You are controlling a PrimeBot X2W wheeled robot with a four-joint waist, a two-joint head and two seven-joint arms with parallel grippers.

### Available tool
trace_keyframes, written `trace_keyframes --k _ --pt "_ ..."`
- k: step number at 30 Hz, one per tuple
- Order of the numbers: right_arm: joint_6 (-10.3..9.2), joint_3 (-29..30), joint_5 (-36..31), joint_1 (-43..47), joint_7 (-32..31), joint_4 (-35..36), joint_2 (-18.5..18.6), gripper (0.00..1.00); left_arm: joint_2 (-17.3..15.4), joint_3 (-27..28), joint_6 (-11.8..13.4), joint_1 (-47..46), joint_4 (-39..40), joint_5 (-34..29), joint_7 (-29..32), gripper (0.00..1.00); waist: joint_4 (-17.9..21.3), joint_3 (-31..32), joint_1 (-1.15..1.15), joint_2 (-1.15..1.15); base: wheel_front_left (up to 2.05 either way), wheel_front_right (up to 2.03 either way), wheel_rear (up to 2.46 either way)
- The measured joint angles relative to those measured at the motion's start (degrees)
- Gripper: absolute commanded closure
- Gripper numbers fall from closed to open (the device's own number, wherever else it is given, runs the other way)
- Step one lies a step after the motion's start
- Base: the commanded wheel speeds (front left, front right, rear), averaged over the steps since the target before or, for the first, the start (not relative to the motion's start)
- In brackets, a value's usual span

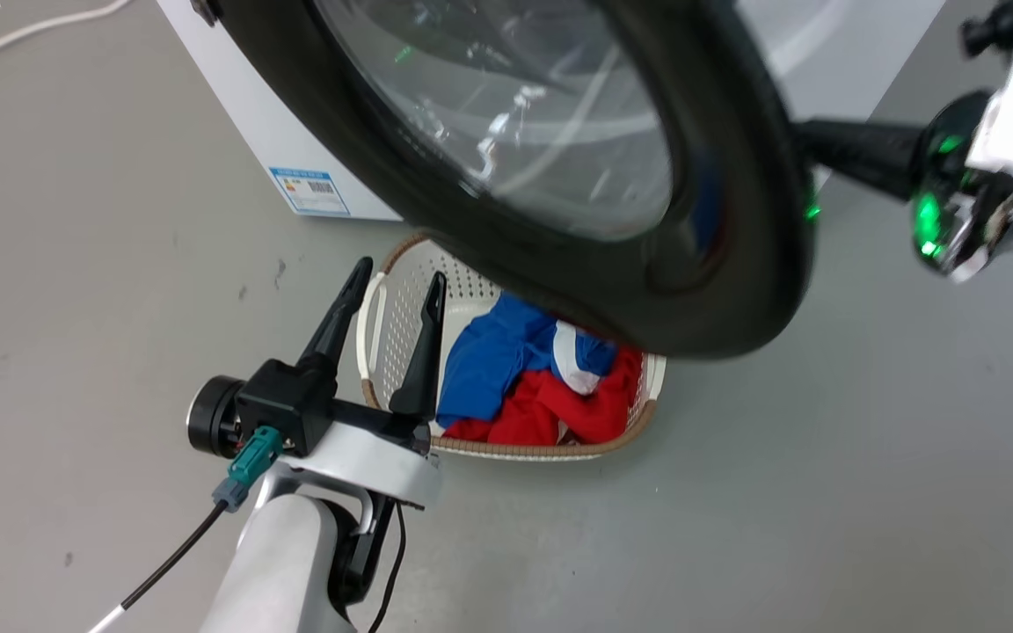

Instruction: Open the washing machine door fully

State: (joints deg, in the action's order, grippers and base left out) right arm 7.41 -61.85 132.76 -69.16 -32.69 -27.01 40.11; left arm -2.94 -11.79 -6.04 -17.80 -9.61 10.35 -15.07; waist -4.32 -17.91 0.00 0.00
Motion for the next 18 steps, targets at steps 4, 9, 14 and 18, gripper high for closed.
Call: trace_keyframes --k 4,9,14,18 --pt "-0.01 -2.19 0.82 2.51 1.30 5.16 0.12 1.00 0.01 -0.04 -0.36 1.40 -0.68 0.08 0.00 0.00 -0.13 2.47 0.00 0.00 0.00 0.00 0.00" --pt "-0.01 -4.50 1.40 4.85 3.08 11.59 -0.01 1.00 0.00 0.01 -0.59 3.46 -1.27 0.42 0.00 0.00 -0.67 5.42 0.00 0.00 0.00 0.00 0.00" --pt "0.00 -6.92 1.37 6.98 4.76 16.08 -1.31 1.00 0.01 -0.27 -0.97 4.75 -2.18 0.46 0.00 0.00 -1.40 7.92 0.00 0.00 0.00 0.00 0.00" --pt "0.00 -7.93 1.10 8.73 5.92 17.42 -3.33 1.00 0.01 -0.70 -1.02 5.57 -2.76 0.60 0.00 0.00 -2.02 9.71 -0.01 0.00 0.00 0.00 0.00"
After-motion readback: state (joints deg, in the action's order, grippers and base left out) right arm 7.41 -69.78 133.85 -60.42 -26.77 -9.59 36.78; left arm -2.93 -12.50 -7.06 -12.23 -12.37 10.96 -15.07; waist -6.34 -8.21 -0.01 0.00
